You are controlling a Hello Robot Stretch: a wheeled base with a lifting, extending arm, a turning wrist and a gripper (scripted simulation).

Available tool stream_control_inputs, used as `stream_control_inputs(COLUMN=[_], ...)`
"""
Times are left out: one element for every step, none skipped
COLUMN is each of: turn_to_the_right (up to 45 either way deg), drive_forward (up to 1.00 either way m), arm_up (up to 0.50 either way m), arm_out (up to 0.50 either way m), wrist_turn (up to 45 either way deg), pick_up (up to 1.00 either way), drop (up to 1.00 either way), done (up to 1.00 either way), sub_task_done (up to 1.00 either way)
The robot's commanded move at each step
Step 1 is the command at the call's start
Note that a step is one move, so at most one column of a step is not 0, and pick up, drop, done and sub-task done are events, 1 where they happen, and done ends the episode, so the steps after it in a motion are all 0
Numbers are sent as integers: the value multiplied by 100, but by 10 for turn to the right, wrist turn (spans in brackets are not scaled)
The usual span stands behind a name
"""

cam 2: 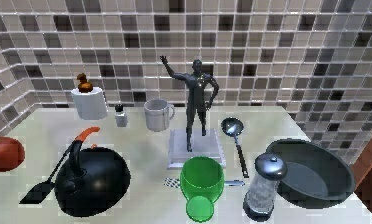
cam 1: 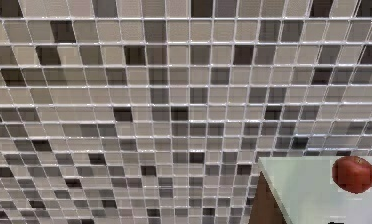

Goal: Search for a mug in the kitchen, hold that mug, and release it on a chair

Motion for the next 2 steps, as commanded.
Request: stream_control_inputs(turn_to_the_right=[0,0], drive_forward=[0,0], arm_up=[38,0], arm_out=[0,38], wrist_turn=[0,0], pick_up=[0,0], drop=[0,0], done=[0,0], sub_task_done=[0,0])
